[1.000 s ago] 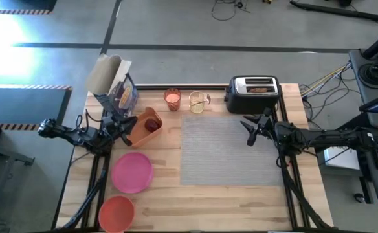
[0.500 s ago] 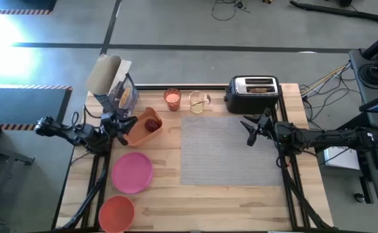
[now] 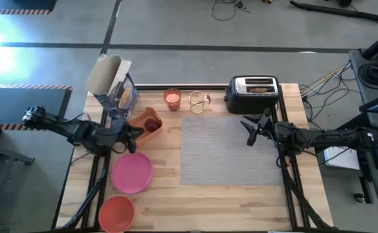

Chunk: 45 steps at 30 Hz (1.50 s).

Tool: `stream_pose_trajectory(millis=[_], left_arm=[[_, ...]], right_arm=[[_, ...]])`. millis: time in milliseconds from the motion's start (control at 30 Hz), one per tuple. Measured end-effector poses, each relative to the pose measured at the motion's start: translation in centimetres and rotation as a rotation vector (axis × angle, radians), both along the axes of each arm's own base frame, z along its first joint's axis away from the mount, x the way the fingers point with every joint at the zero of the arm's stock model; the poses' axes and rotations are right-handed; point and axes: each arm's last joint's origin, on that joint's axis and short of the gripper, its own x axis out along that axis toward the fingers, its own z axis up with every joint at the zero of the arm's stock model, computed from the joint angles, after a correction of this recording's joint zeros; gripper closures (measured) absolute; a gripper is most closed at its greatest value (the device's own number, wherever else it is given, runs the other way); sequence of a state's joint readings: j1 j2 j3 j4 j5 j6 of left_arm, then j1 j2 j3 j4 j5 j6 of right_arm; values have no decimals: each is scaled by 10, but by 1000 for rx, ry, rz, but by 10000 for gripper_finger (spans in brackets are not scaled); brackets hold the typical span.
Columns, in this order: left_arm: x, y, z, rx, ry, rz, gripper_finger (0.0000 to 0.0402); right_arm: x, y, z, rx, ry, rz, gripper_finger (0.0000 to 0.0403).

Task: Arrange a breakfast setting
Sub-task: Move the orange bin to the bottom right of the table

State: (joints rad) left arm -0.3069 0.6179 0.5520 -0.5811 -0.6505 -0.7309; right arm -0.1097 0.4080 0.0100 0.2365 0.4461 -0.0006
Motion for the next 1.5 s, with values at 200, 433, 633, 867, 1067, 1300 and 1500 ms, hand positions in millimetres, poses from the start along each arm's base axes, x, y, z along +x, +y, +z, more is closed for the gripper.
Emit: stream_pose_trajectory(millis=[200, 433, 633, 867, 1067, 1300, 1500], left_arm=[[24, -9, 3, -53, 148, -8, 361], [41, -6, -3, -136, 414, 29, 361], [54, 11, -7, -219, 522, 61, 343], [68, 36, -26, -300, 653, 49, 277], [83, 44, -35, -258, 737, 37, 245], [94, 48, -41, -182, 811, 54, 244], [100, 49, -52, -151, 878, 4, 244]], right_arm=[[0, 0, 0, 0, 0, 0, 273], [0, 0, 0, 0, 0, 0, 273], [0, 0, 0, 0, 1, 0, 273], [0, 0, 0, 0, 0, 0, 273], [0, 0, 0, 0, 0, 0, 273], [0, 0, 0, 0, 0, 0, 273], [0, 0, 0, 0, 1, 0, 273]])
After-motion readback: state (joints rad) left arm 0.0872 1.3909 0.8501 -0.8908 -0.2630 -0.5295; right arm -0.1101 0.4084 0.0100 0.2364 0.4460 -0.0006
